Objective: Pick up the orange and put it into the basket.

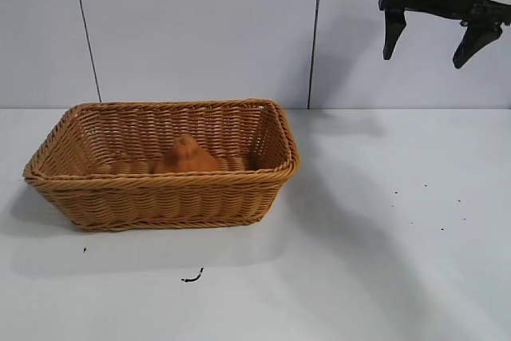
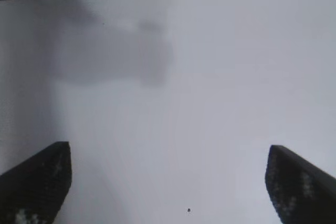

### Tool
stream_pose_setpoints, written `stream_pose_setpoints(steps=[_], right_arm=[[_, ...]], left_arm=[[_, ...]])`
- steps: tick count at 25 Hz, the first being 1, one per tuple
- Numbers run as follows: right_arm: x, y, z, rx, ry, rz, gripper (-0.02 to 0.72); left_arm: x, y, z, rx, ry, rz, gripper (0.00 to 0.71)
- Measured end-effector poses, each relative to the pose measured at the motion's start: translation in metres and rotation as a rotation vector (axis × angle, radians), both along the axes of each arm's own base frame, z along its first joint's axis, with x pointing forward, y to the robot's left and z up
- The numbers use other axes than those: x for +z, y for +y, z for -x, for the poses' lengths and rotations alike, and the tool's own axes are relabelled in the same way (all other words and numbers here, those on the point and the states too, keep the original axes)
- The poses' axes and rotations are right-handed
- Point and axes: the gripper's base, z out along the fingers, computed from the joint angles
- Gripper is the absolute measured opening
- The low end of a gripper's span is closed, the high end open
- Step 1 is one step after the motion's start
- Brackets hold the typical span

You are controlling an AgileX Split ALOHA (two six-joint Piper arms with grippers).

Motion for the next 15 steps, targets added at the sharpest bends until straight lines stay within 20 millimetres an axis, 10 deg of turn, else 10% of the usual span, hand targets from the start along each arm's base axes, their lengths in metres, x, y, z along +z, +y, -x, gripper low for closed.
stream_pose_setpoints(steps=[15], right_arm=[[0.04, -0.005, 0.22, 0.115, 0.112, 0.0, 0.694]], left_arm=[[0.0, 0.0, 0.0, 0.0, 0.0, 0.0, 0.666]])
